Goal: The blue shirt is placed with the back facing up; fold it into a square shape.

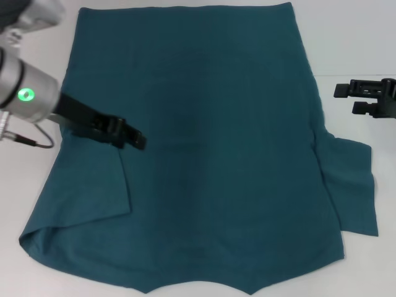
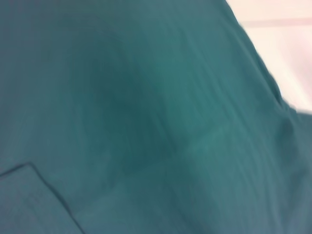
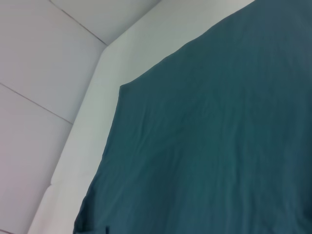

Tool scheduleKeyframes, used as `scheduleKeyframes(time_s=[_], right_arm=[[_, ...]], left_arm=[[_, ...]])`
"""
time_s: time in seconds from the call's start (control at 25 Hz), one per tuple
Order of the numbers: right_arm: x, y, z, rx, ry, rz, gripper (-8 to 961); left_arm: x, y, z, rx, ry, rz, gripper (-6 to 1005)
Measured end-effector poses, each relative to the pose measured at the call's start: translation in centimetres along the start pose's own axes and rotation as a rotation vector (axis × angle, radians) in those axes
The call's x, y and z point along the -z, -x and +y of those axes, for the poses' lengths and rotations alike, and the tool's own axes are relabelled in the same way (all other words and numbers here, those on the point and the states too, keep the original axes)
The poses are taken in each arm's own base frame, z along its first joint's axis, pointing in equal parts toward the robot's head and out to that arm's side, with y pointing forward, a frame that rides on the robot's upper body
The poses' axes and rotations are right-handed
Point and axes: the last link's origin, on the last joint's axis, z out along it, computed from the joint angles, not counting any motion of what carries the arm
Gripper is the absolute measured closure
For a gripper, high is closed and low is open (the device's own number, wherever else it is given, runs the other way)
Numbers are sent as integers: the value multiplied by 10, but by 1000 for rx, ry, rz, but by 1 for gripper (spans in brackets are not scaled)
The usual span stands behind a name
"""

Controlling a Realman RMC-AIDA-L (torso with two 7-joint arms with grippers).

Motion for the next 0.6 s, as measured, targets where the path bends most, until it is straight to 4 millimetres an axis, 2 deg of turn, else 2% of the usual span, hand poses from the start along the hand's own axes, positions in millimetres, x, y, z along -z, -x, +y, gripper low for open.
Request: scheduleKeyframes(time_s=[0.08, 0.12, 0.16, 0.2, 0.28, 0.4, 0.48, 0.6], right_arm=[[1, 0, 0, 17, -2, -2, 96], [1, 0, -1, 30, -3, -2, 96], [2, 0, -1, 45, -2, -1, 97], [2, -1, -1, 62, -1, 1, 97], [2, -3, -1, 105, 5, 10, 97], [1, -8, 3, 175, 32, 35, 98], [2, -11, 5, 197, 46, 53, 98], [7, -13, 8, 203, 72, 89, 98]], left_arm=[[10, 8, -10, 33, 30, 51, 716], [17, 19, -13, 6, 100, 96, 635], [17, 19, -13, 6, 100, 96, 553], [19, 28, -13, -45, 149, 116, 472], [19, 53, -13, -180, 236, 149, 378], [9, 86, -19, -322, 259, 218, 236], [2, 103, -24, -341, 242, 238, 208], [-1, 115, -24, -342, 257, 216, 165]])
